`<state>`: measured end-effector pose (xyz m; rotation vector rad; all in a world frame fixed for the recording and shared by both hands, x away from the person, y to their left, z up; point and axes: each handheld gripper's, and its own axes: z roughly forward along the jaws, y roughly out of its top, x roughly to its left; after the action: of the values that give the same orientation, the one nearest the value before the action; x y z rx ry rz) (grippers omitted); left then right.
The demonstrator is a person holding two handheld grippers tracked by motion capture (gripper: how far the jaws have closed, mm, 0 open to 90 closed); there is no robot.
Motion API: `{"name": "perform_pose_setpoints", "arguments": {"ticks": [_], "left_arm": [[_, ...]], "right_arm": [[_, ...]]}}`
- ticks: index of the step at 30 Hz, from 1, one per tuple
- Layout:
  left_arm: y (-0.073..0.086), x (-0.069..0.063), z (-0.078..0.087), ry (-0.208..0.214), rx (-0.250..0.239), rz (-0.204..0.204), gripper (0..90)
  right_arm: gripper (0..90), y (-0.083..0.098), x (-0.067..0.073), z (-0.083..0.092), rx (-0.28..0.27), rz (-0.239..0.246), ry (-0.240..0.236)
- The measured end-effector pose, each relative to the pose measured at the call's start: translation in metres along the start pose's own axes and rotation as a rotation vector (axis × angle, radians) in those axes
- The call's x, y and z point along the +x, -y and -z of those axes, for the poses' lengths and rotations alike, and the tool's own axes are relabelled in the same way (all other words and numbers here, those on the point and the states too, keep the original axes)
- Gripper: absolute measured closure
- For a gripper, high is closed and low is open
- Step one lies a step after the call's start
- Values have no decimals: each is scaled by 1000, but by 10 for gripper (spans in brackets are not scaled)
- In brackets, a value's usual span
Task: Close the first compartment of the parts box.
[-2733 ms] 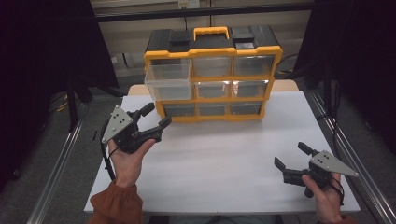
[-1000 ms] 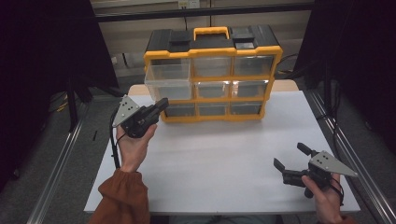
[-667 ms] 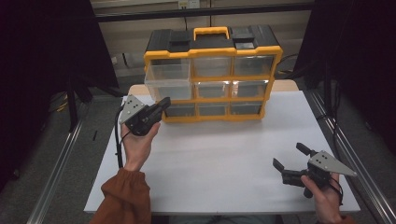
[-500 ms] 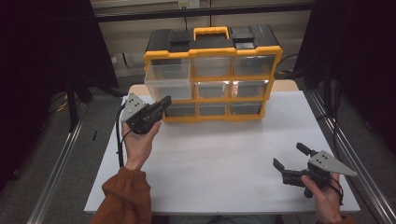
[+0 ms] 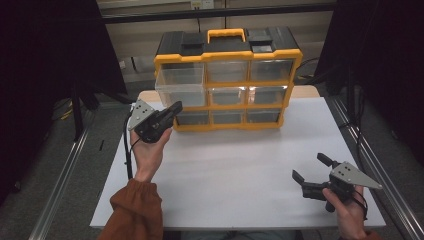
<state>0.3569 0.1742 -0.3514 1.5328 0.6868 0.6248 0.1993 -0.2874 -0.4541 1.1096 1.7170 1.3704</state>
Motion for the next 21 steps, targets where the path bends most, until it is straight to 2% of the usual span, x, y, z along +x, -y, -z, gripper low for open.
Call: {"name": "perform_pose_setpoints", "arguments": {"ticks": [21], "left_arm": [[0,2,-6,-11,-2,19,900]], "right_arm": [[4,0,0,0,-4,4,-7]]}}
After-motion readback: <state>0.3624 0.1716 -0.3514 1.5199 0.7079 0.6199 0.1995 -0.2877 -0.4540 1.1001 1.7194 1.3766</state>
